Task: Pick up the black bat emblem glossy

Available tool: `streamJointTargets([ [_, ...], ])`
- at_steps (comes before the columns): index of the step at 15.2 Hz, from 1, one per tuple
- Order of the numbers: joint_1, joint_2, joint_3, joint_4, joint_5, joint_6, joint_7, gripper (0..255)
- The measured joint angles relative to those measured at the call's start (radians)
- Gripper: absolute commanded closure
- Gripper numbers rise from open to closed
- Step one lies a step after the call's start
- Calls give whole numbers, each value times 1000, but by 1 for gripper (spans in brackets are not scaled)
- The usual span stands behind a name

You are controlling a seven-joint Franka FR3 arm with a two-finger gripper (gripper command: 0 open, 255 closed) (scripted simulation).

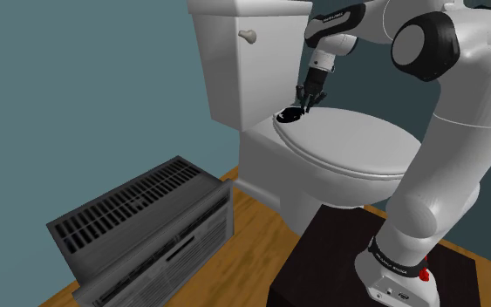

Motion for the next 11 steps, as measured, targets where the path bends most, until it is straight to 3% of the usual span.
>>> streamJointTargets([
  [11,-5,-9,-4,120,-7,-125,31,255],
])
